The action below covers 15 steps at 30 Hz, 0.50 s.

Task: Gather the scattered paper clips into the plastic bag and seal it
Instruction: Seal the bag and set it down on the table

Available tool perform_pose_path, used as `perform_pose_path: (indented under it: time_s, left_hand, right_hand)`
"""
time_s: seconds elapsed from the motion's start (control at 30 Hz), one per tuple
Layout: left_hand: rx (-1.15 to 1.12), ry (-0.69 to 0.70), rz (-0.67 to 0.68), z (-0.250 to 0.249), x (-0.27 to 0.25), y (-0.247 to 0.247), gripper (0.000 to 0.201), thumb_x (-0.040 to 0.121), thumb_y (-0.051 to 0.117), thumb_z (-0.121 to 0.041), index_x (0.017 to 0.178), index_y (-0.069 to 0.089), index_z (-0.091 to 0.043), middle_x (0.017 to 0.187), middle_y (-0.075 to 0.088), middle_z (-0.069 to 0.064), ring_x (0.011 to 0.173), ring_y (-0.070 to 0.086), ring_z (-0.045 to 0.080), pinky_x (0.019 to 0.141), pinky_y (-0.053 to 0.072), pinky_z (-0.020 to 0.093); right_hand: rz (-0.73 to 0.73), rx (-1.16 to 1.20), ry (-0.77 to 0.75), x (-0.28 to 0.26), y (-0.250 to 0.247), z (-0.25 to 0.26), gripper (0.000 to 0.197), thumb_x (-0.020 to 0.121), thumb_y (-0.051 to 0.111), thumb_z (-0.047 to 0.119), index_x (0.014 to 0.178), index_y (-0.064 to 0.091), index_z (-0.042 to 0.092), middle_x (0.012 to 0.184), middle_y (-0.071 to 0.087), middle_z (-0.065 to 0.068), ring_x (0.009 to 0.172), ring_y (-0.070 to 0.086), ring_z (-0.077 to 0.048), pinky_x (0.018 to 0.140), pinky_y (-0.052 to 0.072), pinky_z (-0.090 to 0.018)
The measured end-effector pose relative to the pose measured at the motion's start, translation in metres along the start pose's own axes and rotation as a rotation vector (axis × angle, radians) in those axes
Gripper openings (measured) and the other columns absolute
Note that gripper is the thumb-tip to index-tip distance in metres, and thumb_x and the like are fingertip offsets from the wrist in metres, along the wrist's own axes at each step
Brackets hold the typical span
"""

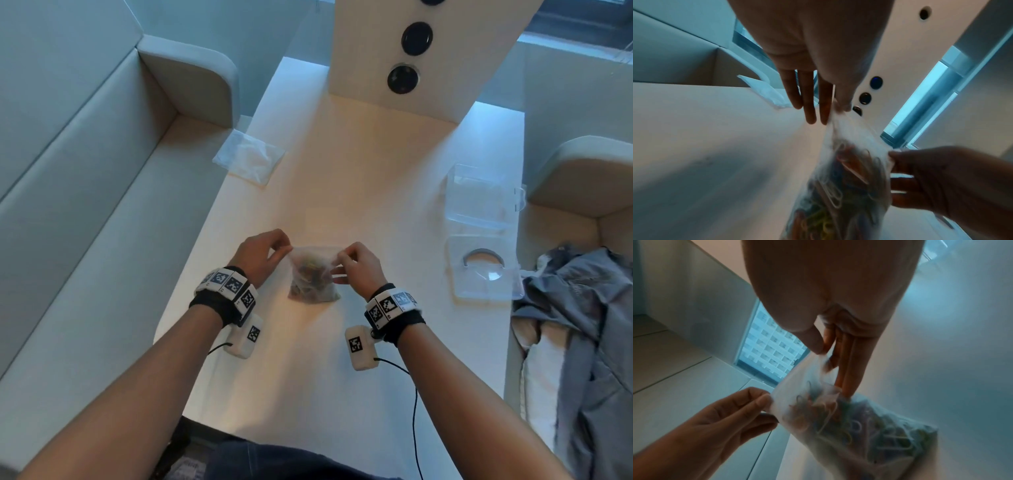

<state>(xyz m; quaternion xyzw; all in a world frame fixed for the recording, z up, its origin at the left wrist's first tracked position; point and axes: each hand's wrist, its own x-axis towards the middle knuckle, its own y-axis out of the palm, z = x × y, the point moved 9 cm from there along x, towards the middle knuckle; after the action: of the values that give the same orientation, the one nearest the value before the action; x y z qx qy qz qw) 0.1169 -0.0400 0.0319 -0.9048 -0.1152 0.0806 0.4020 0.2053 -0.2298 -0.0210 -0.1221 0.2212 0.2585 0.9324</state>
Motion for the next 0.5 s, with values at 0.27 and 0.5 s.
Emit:
perform_pose_path:
  time_s: [0.27,0.5]
  left_hand:
    - [0.128,-0.328,0.049,0.065,0.049,0.009,0.012,0.094,0.054,-0.020,0.102,0.060,-0.013,0.093,0.069,0.011,0.088,0.063,0.031,0.078,0.049,0.036]
    - [0.269,-0.361,-0.102,0.084,0.135,-0.002,0.027,0.079,0.061,-0.003,0.102,0.067,-0.017,0.137,0.043,0.016,0.127,0.042,0.037,0.103,0.040,0.045]
  right_hand:
    - [0.136,0.169,0.319,0.043,0.054,-0.023,0.007,0.102,0.043,0.008,0.106,0.047,0.004,0.083,0.057,-0.014,0.073,0.065,-0.030,0.064,0.061,-0.040]
    - [-0.150,-0.436,-0.030,0.112,-0.073,0.043,0.021,0.091,0.055,0.012,0.109,0.064,0.019,0.096,0.070,-0.007,0.081,0.066,-0.020,0.079,0.058,-0.038]
